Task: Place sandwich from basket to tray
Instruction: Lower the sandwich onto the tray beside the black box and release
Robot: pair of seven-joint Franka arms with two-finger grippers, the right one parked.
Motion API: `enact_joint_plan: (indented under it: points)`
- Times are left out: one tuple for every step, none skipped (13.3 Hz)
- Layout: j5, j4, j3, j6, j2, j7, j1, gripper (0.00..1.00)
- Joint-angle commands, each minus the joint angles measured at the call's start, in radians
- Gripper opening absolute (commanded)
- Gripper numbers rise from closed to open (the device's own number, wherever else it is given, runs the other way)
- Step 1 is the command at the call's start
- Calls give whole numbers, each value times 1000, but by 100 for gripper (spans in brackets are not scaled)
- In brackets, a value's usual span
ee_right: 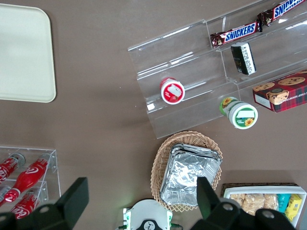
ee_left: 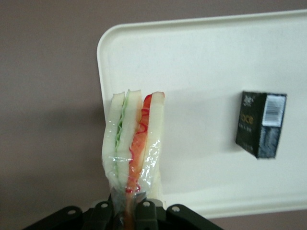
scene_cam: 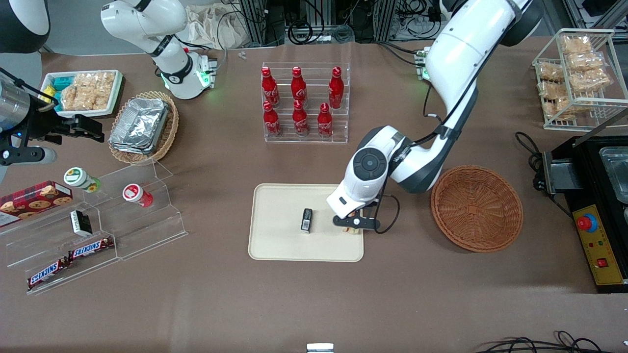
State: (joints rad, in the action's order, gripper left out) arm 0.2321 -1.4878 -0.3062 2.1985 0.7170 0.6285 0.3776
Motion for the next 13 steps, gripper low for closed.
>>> enact_joint_plan:
  points:
    - [38, 47, 10, 12, 45, 33, 14, 0]
    - [36, 44, 10, 12, 45, 36, 14, 4]
    - [32, 46, 10, 10, 45, 34, 12, 31]
    - [27, 44, 10, 10, 53, 36, 10, 82]
    - [26, 44, 10, 9, 55, 39, 10, 96]
    - [24, 44, 10, 9, 56, 39, 10, 98]
    - [23, 43, 10, 9, 56, 40, 9, 98]
    - [16, 41, 10, 7, 55, 42, 6, 98]
    - [1, 41, 10, 3, 53, 48, 4, 98]
    - [-5, 41, 10, -12, 48, 54, 1, 98]
    - [-8, 44, 9, -43, 41, 54, -2, 98]
    - [-39, 49, 9, -69, 24, 54, -17, 99]
    - [-87, 50, 9, -77, 9, 56, -32, 99]
